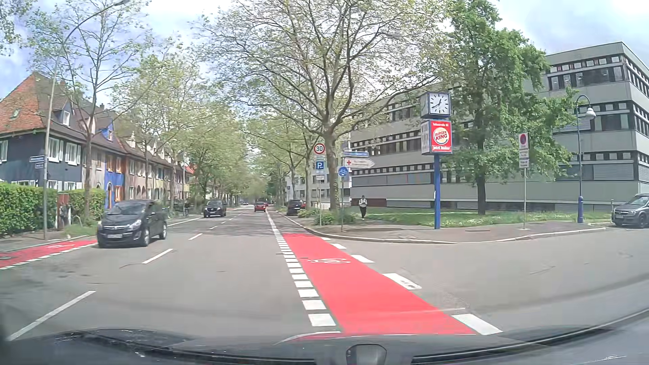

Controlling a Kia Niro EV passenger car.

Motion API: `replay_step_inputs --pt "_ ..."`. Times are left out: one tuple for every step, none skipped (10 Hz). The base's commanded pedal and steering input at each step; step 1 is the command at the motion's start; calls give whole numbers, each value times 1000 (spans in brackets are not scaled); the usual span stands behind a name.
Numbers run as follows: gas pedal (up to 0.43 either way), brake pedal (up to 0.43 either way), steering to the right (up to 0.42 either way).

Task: Follow the waypoints while adhering to traffic rules and regulations

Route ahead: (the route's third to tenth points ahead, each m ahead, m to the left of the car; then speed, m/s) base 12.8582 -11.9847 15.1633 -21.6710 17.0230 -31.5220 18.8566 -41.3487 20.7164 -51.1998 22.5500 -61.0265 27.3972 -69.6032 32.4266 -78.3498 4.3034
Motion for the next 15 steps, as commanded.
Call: replay_step_inputs --pt "0 0 388" --pt "0 0 404" --pt "0 0 420" --pt "0 0 431" --pt "0 0 447" --pt "8 0 459" --pt "8 0 466" --pt "39 0 467" --pt "59 0 471" --pt "59 0 474" --pt "59 0 475" --pt "67 0 474" --pt "87 0 474" --pt "87 0 475" --pt "87 0 474"
